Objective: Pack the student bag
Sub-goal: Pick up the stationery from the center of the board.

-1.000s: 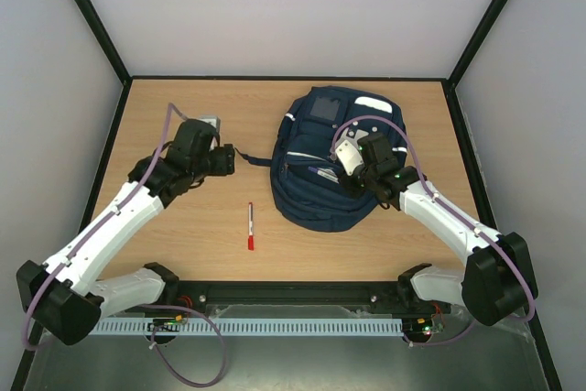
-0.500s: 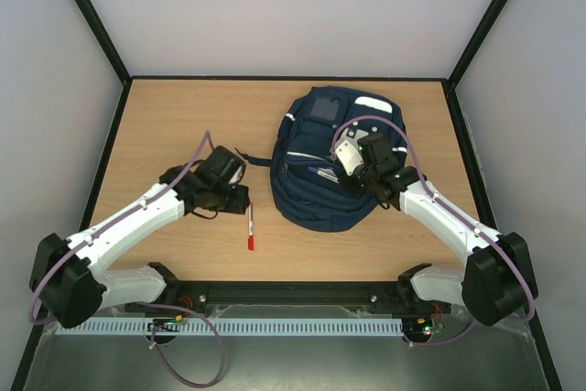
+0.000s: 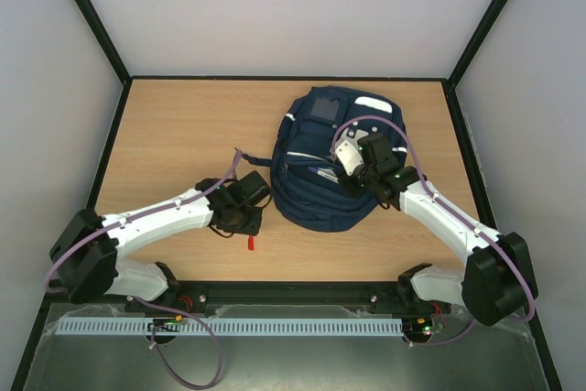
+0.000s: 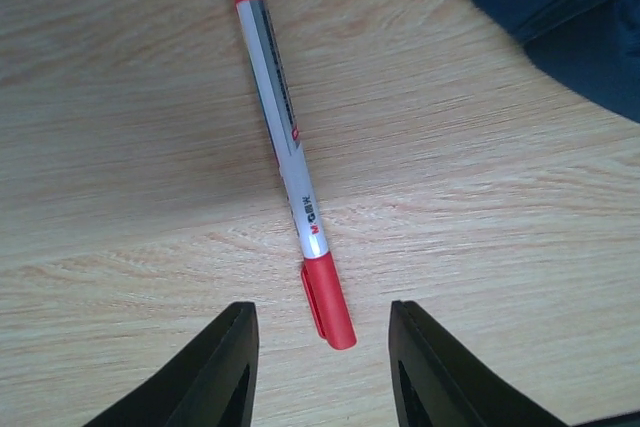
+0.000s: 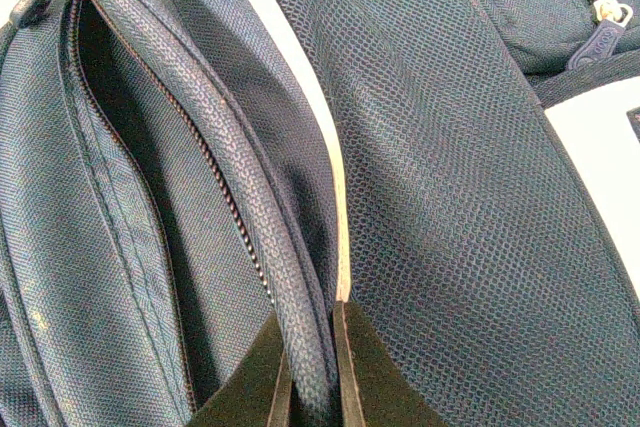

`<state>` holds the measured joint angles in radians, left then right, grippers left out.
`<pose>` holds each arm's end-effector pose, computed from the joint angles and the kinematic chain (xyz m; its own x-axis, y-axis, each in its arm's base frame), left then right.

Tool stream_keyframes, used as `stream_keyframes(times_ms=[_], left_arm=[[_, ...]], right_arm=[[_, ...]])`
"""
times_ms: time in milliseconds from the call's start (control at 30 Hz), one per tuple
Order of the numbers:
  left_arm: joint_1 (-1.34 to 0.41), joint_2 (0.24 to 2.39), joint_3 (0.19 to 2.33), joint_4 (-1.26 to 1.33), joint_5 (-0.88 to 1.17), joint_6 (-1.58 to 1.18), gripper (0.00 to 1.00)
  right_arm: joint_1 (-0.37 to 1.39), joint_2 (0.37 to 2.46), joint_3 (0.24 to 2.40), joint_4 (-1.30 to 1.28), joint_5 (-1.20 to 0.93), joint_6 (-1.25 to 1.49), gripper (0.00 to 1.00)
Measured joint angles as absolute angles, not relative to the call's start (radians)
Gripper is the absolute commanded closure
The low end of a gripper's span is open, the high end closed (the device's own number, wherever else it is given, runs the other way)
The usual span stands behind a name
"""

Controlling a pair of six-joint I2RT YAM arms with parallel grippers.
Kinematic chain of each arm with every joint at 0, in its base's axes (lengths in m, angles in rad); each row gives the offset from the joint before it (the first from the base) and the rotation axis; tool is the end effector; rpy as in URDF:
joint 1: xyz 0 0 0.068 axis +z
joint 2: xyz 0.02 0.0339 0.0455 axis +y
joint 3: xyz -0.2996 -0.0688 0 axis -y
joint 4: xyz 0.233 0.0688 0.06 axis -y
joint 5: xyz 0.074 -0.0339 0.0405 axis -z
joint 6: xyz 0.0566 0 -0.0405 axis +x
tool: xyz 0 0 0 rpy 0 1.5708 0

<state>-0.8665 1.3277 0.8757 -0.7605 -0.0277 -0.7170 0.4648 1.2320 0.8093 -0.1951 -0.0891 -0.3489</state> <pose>0.1498 -0.1739 0.2342 -0.9535 0.1078 -0.2814 0.1710 0.9624 -0.2109 0.2336 0.1228 0.2797 -0.3118 -0.5373 -0.7837 -0.6575 0.7174 -0.2302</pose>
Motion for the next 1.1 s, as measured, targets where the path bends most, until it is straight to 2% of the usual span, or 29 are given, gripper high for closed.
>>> stream_keyframes(times_ms=[200,700,867,1100], left_arm=[[-0.923,1.42,0.876,-0.75,-0.103,-0.775,0.67],[-0.926,1.551,0.876,-0.673,-0.162,-0.789,0.7],[-0.926,1.584,0.881,-0.664,-0.168,-0.785,0.78],[-0.926,1.599,0.882,-0.665,-0.178,-0.77,0.79]], right_arm=[[0.465,1.232,0.809,-0.195,-0.089,-0.35,0.99],[0.465,1.232,0.809,-0.195,-0.089,-0.352,0.99],[0.465,1.232,0.809,-0.195,-0.089,-0.352,0.99],[0.465,1.232,0.809,-0.195,-0.089,-0.352,0.99]])
